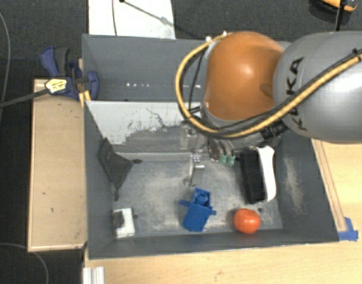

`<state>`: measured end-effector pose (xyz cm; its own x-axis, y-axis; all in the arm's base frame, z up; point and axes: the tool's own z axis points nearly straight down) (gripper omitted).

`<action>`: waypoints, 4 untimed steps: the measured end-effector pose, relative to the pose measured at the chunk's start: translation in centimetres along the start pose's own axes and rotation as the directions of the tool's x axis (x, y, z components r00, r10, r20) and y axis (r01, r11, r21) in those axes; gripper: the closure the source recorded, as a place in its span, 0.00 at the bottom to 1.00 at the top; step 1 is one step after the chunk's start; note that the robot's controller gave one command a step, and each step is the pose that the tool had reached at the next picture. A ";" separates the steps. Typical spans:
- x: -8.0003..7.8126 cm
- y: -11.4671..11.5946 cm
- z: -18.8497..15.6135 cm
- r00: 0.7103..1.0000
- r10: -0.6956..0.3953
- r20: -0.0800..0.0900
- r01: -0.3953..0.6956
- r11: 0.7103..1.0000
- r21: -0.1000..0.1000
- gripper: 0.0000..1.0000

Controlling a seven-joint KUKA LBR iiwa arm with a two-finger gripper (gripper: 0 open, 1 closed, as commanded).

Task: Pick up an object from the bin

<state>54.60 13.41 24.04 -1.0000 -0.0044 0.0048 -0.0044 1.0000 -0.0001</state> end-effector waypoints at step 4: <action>5.4 -6.9 7.8 0.844 -0.536 0.010 0.536 0.844 0.003 0.00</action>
Offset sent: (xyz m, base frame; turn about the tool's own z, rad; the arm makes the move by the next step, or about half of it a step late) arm -0.0360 -0.0910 -0.1704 -0.5019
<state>49.17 6.53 16.28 -0.8416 -0.5401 -0.0057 -0.5401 0.8416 -0.0007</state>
